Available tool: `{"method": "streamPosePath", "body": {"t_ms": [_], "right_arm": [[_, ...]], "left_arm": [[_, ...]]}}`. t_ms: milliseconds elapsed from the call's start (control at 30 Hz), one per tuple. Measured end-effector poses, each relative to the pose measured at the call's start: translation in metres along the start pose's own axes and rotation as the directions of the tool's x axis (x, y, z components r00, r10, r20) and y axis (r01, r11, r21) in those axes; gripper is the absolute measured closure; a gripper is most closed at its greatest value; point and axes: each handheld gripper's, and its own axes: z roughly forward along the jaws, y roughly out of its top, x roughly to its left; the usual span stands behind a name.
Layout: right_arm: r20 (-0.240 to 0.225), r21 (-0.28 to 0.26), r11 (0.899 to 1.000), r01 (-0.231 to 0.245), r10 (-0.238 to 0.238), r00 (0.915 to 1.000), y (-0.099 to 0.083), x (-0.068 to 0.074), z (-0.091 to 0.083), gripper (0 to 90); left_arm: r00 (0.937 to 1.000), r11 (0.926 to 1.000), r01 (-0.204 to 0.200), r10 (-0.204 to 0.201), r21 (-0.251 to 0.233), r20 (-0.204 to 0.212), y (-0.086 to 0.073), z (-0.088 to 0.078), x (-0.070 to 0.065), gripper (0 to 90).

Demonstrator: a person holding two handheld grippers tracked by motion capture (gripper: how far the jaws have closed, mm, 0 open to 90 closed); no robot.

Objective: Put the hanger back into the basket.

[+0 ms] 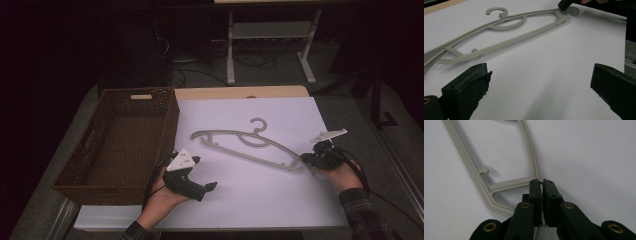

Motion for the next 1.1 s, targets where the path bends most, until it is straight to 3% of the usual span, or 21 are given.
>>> {"method": "streamPosePath", "body": {"t_ms": [200, 267, 367, 433, 500, 533, 600, 633, 767, 867, 900, 933, 1000, 1033, 1100], "right_arm": [[-0.003, -0.02, 1.0, -0.017, 0.017, 0.9999, 0.005, -0.011, 0.004, 83.9], [-0.007, -0.053, 0.998, -0.024, 0.023, 0.9997, 0.006, -0.01, 0.0, 80.2], [-0.041, -0.117, 0.992, -0.038, 0.034, 0.9986, 0.013, -0.005, -0.009, 79.8], [-0.103, -0.154, 0.987, -0.034, 0.019, 0.9946, 0.02, 0.004, -0.01, 79.5], [-0.119, -0.162, 0.986, -0.026, 0.006, 0.9929, 0.023, 0.008, -0.01, 79.2], [-0.187, -0.191, 0.982, 0.0, -0.036, 0.9818, 0.034, 0.024, -0.005, 78.6], [-0.206, -0.191, 0.981, 0.014, -0.054, 0.977, 0.04, 0.032, -0.001, 78.1], [-0.25, -0.202, 0.978, 0.052, -0.103, 0.9629, 0.053, 0.047, 0.008, 77.0], [-0.308, -0.211, 0.97, 0.119, -0.182, 0.9338, 0.078, 0.072, 0.031, 76.4], [-0.334, -0.207, 0.967, 0.146, -0.21, 0.9189, 0.093, 0.084, 0.048, 75.9], [-0.334, -0.207, 0.967, 0.146, -0.21, 0.9189, 0.093, 0.084, 0.048, 75.9], [-0.352, -0.203, 0.967, 0.155, -0.22, 0.9098, 0.103, 0.09, 0.062, 74.9], [-0.356, -0.2, 0.967, 0.159, -0.223, 0.9076, 0.105, 0.091, 0.067, 74.4], [-0.367, -0.196, 0.967, 0.165, -0.228, 0.9018, 0.113, 0.095, 0.081, 74.2], [-0.382, -0.189, 0.968, 0.166, -0.228, 0.8958, 0.117, 0.098, 0.09, 73.6]], "left_arm": [[1.0, 1.0, 0.0, 0.0, 0.0, 0.0, 0.0, -0.001, 0.0, 1.4], [1.0, 1.0, 0.003, -0.003, 0.0, 0.0, 0.0, -0.001, 0.0, 1.4], [1.0, 1.0, 0.001, -0.001, 0.001, 0.0, 0.0, 0.0, 0.0, 1.4], [1.0, 1.0, 0.001, -0.001, 0.002, 0.0, 0.0, 0.001, -0.001, 1.4], [1.0, 1.0, 0.0, 0.0, 0.003, 0.001, 0.0, 0.001, -0.001, 1.4], [1.0, 1.0, -0.001, 0.001, 0.005, 0.001, 0.0, 0.001, -0.001, 1.4], [1.0, 1.0, 0.0, 0.0, 0.005, 0.001, 0.0, 0.001, -0.001, 1.4], [1.0, 1.0, -0.001, 0.001, 0.006, 0.001, 0.0, 0.001, -0.001, 1.4], [1.0, 1.0, 0.001, -0.001, 0.005, 0.0, -0.001, 0.0, 0.0, 1.4], [1.0, 1.0, 0.002, -0.002, 0.005, 0.001, -0.001, 0.001, 0.0, 1.4], [1.0, 1.0, 0.002, -0.002, 0.005, 0.001, -0.001, 0.001, 0.0, 1.4], [1.0, 1.0, 0.0, 0.0, 0.007, 0.002, -0.001, 0.001, 0.0, 1.4], [1.0, 1.0, 0.0, 0.0, 0.008, 0.002, -0.001, 0.001, 0.001, 1.4], [1.0, 1.0, 0.0, 0.0, 0.009, 0.003, -0.001, 0.002, 0.001, 1.4], [1.0, 0.9999, 0.0, 0.0, 0.01, 0.004, -0.001, 0.002, 0.001, 1.4]]}}
